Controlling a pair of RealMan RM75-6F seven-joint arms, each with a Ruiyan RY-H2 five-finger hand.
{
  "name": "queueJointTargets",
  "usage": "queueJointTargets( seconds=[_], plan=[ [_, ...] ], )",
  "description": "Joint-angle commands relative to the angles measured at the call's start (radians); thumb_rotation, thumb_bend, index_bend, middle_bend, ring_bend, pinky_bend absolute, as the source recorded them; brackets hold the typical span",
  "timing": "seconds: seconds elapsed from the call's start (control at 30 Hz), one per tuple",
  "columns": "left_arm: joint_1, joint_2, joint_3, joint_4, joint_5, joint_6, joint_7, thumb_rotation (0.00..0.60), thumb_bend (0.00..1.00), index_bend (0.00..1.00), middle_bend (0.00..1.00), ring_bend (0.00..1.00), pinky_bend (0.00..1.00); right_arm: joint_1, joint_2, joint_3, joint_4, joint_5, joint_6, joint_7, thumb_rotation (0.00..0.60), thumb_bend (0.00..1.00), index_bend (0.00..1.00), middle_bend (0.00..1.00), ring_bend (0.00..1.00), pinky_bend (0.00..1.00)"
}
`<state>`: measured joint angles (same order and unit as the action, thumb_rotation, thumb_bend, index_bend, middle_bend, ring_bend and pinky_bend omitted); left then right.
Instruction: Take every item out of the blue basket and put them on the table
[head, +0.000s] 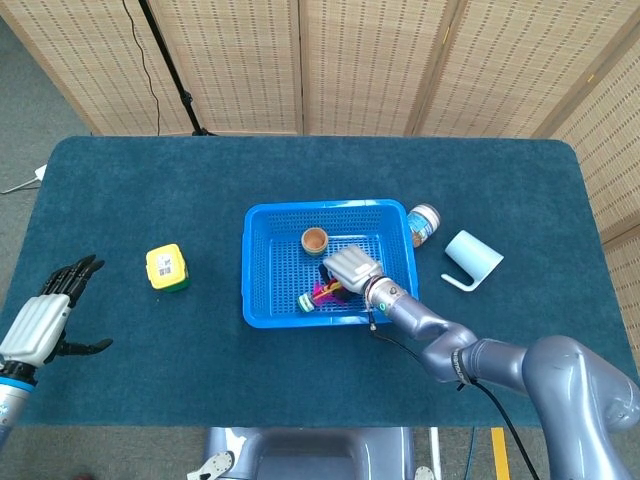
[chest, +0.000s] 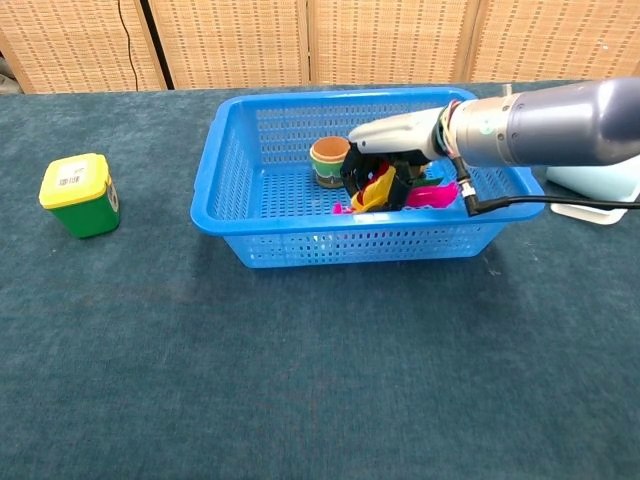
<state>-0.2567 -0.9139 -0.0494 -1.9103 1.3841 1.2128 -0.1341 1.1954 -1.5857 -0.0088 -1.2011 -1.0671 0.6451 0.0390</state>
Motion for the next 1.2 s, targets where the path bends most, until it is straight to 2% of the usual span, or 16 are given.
queueJointTargets(
  seconds=[0.03, 0.33, 0.6, 0.7, 0.87, 1.07, 1.1, 1.13, 1.2],
  plan=[
    [0.001, 0.0, 0.001, -0.001, 0.001, 0.001, 0.001, 0.6, 0.02, 0.0, 0.0, 0.0, 0.0, -0.037, 0.012, 0.028, 0.0, -0.073, 0.047, 0.059, 0.6, 0.9, 0.65, 0.62, 0.62, 0.82],
    [0.003, 0.0, 0.005, -0.005, 0.013, 0.004, 0.003, 0.6, 0.02, 0.0, 0.0, 0.0, 0.0, -0.067, 0.084, 0.101, -0.037, -0.159, 0.121, 0.137, 0.6, 0.91, 0.65, 0.62, 0.62, 0.82],
    [0.006, 0.005, 0.009, -0.006, 0.025, 0.009, -0.007, 0.6, 0.02, 0.0, 0.0, 0.0, 0.0, -0.104, 0.191, 0.186, -0.042, -0.107, 0.155, 0.13, 0.6, 0.91, 0.65, 0.62, 0.62, 0.82],
    [0.007, 0.004, 0.011, -0.007, 0.029, 0.01, -0.006, 0.6, 0.02, 0.0, 0.0, 0.0, 0.0, -0.125, 0.209, 0.205, 0.009, -0.06, 0.151, 0.116, 0.6, 0.91, 0.65, 0.62, 0.62, 0.82],
    [0.007, 0.0, 0.014, -0.011, 0.034, 0.012, 0.007, 0.6, 0.02, 0.0, 0.0, 0.0, 0.0, -0.17, 0.184, 0.206, 0.182, 0.015, 0.134, 0.081, 0.6, 0.91, 0.64, 0.61, 0.61, 0.81],
    [0.004, -0.01, 0.014, -0.015, 0.025, 0.008, 0.029, 0.6, 0.02, 0.0, 0.0, 0.0, 0.0, -0.216, 0.119, 0.187, 0.384, 0.007, 0.118, 0.097, 0.6, 0.91, 0.61, 0.6, 0.58, 0.78],
    [0.003, -0.013, 0.014, -0.014, 0.024, 0.006, 0.035, 0.6, 0.02, 0.0, 0.0, 0.0, 0.0, -0.224, 0.105, 0.184, 0.422, 0.003, 0.112, 0.103, 0.6, 0.88, 0.6, 0.59, 0.57, 0.76],
    [0.002, -0.017, 0.015, -0.013, 0.022, 0.005, 0.041, 0.6, 0.02, 0.0, 0.0, 0.0, 0.0, -0.229, 0.091, 0.183, 0.456, -0.001, 0.105, 0.112, 0.6, 0.76, 0.55, 0.54, 0.53, 0.71],
    [0.0, -0.022, 0.017, -0.013, 0.022, -0.001, 0.05, 0.6, 0.02, 0.0, 0.0, 0.0, 0.0, -0.241, 0.071, 0.18, 0.508, -0.01, 0.084, 0.132, 0.6, 0.36, 0.36, 0.37, 0.37, 0.56]
  ],
)
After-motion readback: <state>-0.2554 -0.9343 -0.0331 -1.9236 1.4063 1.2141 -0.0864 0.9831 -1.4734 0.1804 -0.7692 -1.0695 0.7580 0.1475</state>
